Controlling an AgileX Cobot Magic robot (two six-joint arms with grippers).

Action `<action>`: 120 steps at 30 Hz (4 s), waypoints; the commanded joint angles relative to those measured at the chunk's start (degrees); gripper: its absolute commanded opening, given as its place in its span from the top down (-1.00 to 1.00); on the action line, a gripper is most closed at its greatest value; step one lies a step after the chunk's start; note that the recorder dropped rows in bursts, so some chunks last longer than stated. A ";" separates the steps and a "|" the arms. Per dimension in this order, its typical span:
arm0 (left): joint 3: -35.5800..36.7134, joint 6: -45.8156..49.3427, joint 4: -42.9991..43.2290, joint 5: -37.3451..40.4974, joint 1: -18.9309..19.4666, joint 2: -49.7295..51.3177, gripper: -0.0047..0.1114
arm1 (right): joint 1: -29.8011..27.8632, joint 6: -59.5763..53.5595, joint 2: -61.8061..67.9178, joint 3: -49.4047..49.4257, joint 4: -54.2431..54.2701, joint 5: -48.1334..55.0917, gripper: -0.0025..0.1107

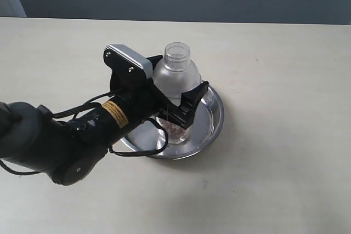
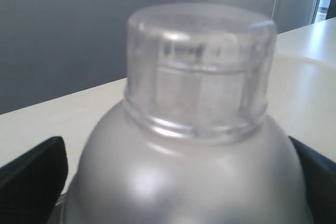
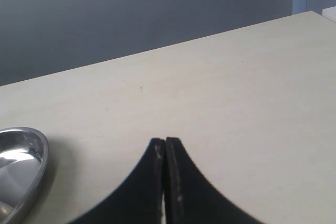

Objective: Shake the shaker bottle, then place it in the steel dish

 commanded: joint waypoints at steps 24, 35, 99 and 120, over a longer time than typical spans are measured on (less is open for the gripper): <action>0.24 4.04 -0.94 2.71 -0.16 -8.41 -0.89 | 0.23 -0.23 -0.28 0.12 -0.19 -0.54 0.97; 0.24 13.61 -4.41 18.11 -0.16 -22.20 0.28 | 0.23 -0.23 -0.28 0.12 -0.19 -0.54 0.97; 34.40 0.09 -7.26 80.75 39.29 -109.05 0.91 | 0.23 -0.23 -0.28 0.12 -0.20 -0.54 0.97; 34.40 2.32 -7.84 80.08 39.29 -109.05 0.91 | 0.23 -0.23 -0.28 0.12 -0.20 -0.54 0.97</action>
